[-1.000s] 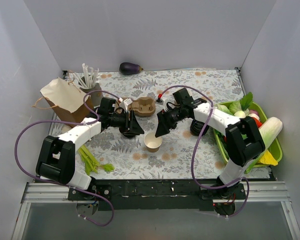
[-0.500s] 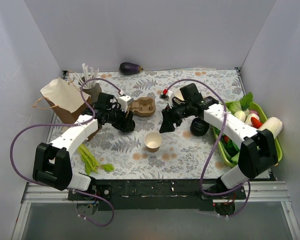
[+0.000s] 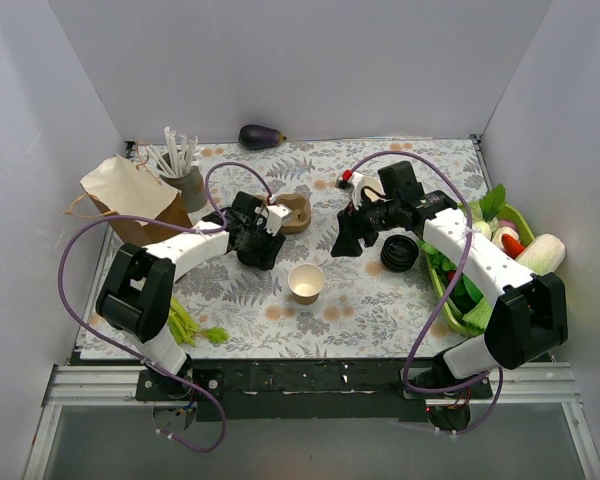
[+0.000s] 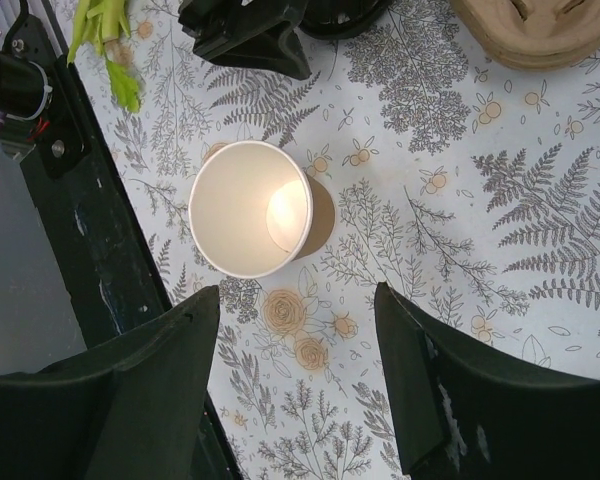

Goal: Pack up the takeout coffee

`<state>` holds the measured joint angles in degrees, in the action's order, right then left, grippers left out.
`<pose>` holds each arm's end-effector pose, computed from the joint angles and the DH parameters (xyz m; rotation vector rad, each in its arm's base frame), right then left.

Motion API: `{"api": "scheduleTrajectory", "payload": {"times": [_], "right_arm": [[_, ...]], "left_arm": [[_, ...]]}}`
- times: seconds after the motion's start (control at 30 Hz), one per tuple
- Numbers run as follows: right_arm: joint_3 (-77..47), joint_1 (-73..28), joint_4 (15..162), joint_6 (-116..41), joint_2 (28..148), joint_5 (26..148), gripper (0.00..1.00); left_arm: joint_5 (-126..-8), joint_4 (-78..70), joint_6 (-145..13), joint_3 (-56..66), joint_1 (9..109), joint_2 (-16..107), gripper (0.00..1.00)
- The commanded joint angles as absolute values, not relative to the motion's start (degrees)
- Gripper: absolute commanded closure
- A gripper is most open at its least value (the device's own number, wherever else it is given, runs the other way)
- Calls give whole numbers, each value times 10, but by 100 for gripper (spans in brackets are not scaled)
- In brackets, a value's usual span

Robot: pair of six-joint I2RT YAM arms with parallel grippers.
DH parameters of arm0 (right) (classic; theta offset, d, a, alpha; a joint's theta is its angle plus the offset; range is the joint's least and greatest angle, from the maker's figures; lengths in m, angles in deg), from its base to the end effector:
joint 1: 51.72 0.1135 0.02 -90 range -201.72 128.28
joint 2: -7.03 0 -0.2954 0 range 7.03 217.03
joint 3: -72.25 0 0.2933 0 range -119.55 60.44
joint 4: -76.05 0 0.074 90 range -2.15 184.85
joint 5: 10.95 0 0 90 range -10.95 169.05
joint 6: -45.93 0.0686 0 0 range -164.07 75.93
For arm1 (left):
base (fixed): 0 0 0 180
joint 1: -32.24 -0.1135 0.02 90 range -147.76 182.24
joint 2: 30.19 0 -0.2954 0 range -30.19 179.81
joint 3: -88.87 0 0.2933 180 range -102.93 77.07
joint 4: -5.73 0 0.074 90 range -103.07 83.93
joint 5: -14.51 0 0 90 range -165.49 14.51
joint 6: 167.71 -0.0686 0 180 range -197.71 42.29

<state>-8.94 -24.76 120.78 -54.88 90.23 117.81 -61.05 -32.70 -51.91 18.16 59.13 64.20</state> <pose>0.3063 0.2040 0.3037 -1.0601 2.0964 0.9399 0.3284 -0.1857 0.1661 0.1127 2.7497 -0.6154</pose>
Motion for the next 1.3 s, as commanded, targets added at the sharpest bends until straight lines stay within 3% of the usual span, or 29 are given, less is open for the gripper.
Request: {"api": "scheduleTrajectory", "payload": {"times": [0.0, 0.3, 0.47, 0.67, 0.87, 1.0, 1.07, 1.27], "right_arm": [[-101, -256, 1212, -558, 891, 1179, 29], [-103, -259, 1207, -556, 899, 1181, 30], [-103, -259, 1206, -556, 900, 1178, 29], [-94, -259, 1204, -557, 890, 1173, 30], [-84, -259, 1214, -568, 880, 1179, 30], [-78, -259, 1230, -593, 875, 1206, 30], [-75, -259, 1237, -601, 875, 1236, 29], [-57, -259, 1230, -630, 882, 1327, 27]], "left_arm": [[-669, -300, -509, 162, 597, 644, 51], [-694, -293, -523, 176, 606, 663, 67], [-693, -288, -530, 185, 608, 663, 69], [-690, -288, -537, 182, 612, 660, 96], [-664, -362, -505, 144, 611, 595, 100], [-503, -414, -460, 100, 588, 516, 100], [-365, -404, -417, 97, 565, 488, 100], [-75, -160, -177, 224, 541, 438, 100]]}}
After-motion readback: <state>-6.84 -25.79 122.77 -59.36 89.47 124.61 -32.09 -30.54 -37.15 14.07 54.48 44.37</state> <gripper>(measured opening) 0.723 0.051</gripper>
